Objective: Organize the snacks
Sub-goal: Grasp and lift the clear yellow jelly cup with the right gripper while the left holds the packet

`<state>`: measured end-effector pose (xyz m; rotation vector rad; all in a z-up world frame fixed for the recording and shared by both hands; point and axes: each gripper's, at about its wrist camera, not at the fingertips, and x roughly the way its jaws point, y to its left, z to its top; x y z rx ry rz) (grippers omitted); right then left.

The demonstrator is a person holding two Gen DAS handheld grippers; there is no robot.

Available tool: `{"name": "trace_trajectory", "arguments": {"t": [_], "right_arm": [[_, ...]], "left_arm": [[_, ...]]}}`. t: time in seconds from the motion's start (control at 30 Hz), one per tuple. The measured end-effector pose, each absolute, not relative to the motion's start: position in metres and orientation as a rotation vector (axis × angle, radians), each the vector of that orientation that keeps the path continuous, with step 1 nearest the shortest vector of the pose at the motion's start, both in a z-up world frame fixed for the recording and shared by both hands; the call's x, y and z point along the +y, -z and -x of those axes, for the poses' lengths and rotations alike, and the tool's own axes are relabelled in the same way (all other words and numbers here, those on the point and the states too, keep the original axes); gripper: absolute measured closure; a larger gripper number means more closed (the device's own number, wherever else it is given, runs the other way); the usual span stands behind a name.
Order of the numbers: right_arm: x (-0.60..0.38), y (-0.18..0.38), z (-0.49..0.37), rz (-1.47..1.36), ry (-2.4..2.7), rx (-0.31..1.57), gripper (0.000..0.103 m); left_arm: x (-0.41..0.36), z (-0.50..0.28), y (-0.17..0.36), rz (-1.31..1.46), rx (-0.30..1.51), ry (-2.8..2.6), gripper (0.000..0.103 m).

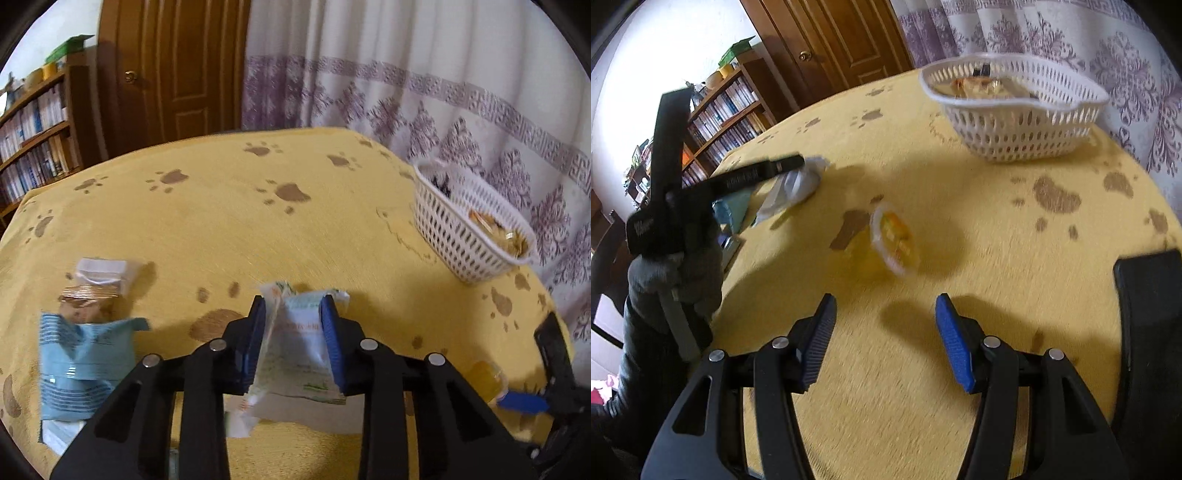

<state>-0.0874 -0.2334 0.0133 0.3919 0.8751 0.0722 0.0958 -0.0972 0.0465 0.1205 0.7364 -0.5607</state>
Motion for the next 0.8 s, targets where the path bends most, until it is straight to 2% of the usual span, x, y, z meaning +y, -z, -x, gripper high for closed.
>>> {"name": "trace_trajectory", "arguments": {"t": [0.43, 0.47, 0.57, 0.6, 0.8], "right_arm": [[-0.22, -0.014, 0.053, -0.445, -0.083, 0.85, 0.045], [-0.221, -0.013, 0.048, -0.447, -0.069, 0.843, 0.045], [-0.223, -0.014, 0.035, -0.441, -0.031, 0.83, 0.045], [-0.224, -0.014, 0.031, -0.44, -0.022, 0.827, 0.045], [-0.223, -0.015, 0.012, -0.398, 0.027, 0.818, 0.047]], "left_arm": [[-0.081, -0.096, -0.055, -0.085, 0.714, 0.539, 0.07], [-0.082, -0.096, -0.054, -0.087, 0.718, 0.541, 0.068], [-0.084, -0.095, -0.052, -0.09, 0.72, 0.548, 0.044], [-0.085, -0.094, -0.051, -0.095, 0.719, 0.552, 0.042], [-0.093, -0.095, -0.039, -0.128, 0.74, 0.558, 0.041]]}}
